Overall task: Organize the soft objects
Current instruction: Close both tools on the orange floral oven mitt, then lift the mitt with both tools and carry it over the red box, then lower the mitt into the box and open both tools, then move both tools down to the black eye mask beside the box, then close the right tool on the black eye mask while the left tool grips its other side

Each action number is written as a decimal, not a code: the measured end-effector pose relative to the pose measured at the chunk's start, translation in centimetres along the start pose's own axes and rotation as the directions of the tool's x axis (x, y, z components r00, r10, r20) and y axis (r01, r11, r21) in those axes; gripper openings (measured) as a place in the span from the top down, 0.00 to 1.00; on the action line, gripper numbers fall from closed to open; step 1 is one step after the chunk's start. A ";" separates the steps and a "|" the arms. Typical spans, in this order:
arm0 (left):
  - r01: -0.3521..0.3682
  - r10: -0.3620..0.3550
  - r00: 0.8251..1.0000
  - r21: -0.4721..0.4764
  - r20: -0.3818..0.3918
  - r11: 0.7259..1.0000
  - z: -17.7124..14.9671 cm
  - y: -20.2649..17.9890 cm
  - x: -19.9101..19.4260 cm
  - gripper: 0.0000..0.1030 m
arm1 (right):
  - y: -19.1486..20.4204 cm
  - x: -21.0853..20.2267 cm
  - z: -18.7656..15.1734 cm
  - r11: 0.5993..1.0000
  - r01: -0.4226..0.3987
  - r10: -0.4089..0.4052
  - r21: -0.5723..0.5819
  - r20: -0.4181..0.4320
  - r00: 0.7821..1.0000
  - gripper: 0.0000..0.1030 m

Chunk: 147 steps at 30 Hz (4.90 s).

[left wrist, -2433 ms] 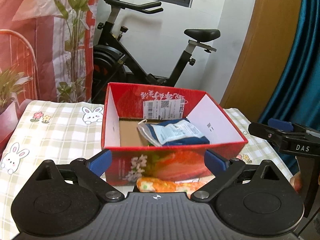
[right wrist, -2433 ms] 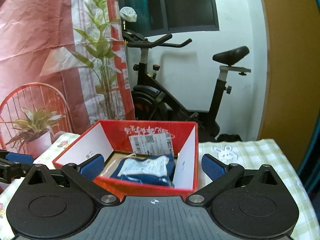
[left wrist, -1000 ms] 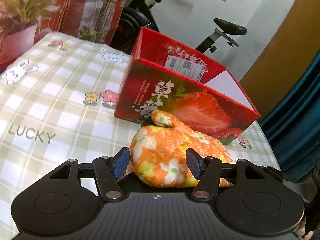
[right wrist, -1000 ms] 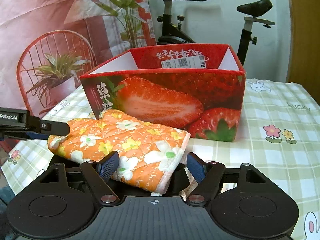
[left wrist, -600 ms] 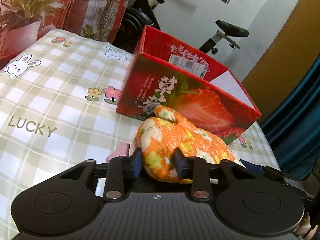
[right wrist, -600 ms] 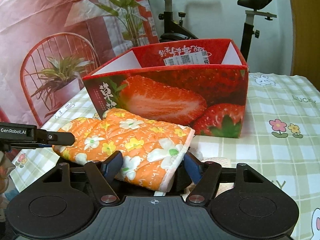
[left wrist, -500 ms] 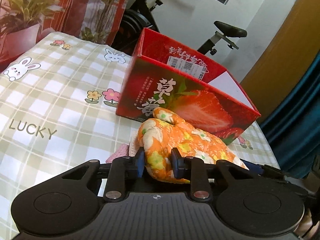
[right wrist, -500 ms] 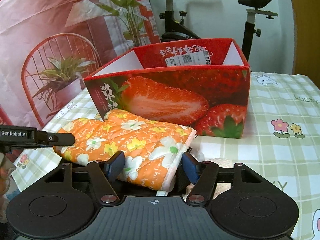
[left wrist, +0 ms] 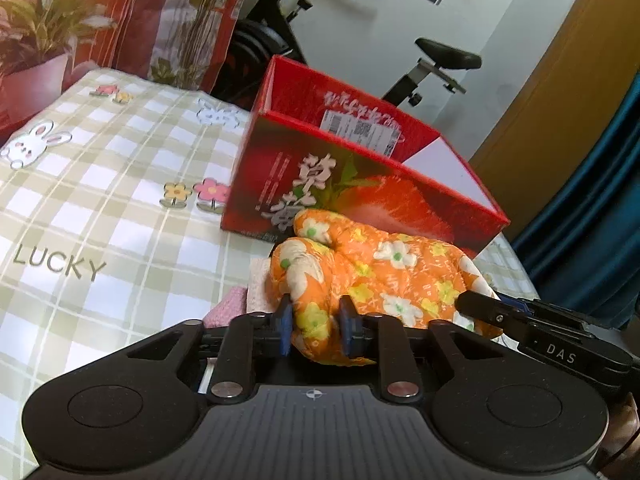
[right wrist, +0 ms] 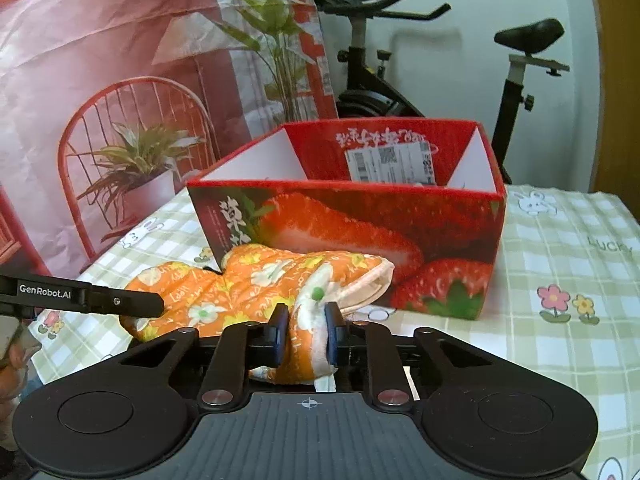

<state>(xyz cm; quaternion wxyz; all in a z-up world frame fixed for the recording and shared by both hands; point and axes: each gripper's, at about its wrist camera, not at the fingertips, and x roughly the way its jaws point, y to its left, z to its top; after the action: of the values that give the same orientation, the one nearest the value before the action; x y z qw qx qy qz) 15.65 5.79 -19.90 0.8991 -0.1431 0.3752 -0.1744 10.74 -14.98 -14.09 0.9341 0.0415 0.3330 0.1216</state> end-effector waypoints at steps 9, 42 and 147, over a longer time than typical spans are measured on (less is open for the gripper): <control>0.035 -0.040 0.995 0.062 0.089 0.997 1.5 -1.2 -2.3 0.83 | 1.1 -2.4 2.5 0.998 -0.028 0.035 -0.063 0.109 0.993 0.88; -0.071 0.037 0.989 0.244 0.143 0.967 13.4 -5.0 5.7 0.83 | -1.9 5.3 15.0 0.985 0.110 -0.087 -0.135 0.167 0.982 0.89; -0.103 0.099 0.986 -0.027 -0.134 0.994 -4.6 1.1 1.4 0.16 | -0.1 0.5 -3.7 0.994 0.004 -0.004 0.110 0.004 1.000 0.38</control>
<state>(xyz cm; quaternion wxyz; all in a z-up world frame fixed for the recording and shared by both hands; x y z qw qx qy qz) 13.44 5.63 -24.35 0.8773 -0.1274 0.4437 -0.1313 8.77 -14.92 -17.25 0.9313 0.0926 0.3376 0.1012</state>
